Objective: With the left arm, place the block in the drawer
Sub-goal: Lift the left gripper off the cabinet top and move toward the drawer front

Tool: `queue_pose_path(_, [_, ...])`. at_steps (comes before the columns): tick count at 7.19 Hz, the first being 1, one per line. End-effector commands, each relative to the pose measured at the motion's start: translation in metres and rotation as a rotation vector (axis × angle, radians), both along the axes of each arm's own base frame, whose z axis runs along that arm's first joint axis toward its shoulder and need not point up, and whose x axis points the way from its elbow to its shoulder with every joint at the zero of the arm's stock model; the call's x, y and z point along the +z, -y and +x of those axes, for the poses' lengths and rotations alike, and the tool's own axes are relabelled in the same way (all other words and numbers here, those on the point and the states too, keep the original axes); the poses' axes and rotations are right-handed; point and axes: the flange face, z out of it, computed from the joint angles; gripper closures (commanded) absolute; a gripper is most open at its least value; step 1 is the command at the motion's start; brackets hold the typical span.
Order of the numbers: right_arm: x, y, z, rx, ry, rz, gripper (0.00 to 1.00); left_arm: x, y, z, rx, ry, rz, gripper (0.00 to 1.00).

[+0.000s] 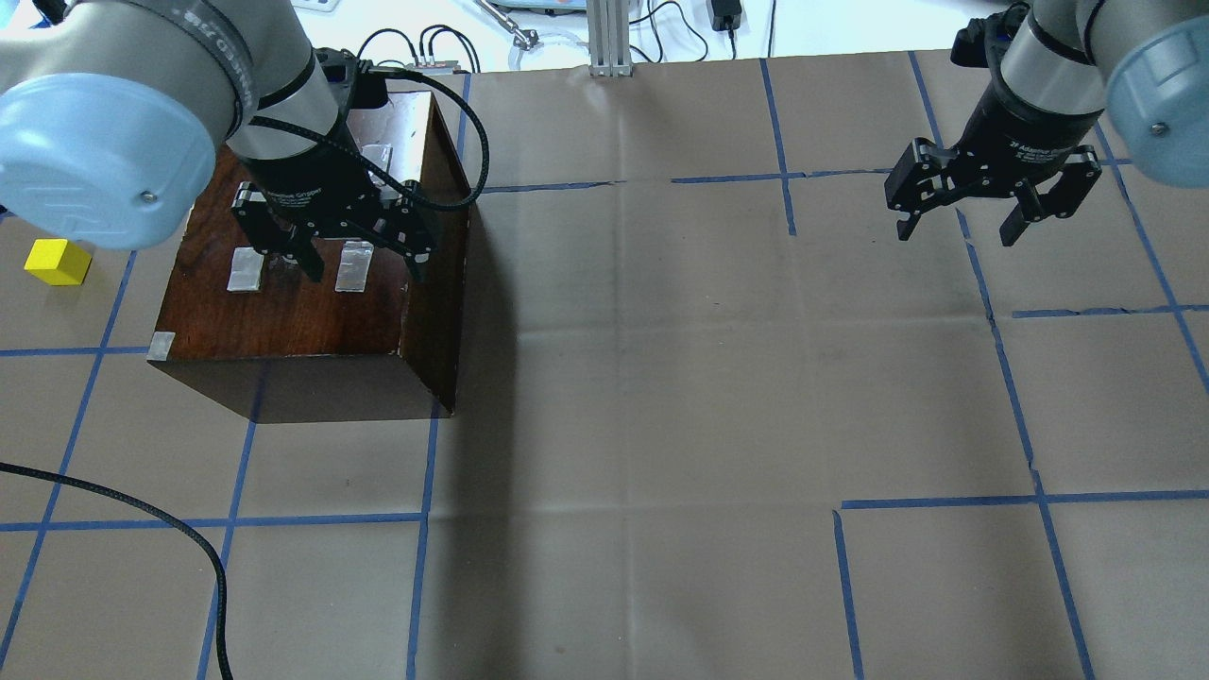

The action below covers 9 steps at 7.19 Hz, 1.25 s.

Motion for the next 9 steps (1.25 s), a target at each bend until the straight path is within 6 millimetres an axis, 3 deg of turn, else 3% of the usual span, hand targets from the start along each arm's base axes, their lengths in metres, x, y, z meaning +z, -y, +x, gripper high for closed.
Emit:
queue_pose_path(1, [0.001,0.000,0.000,0.001,0.000,-0.002,0.00,0.006,-0.005,0.000,0.003,-0.017,-0.010,0.01])
queue_pose_path(9, [0.000,0.000,0.000,0.000,0.000,0.000,0.00,0.018,-0.006,0.005,0.012,-0.014,-0.044,0.01])
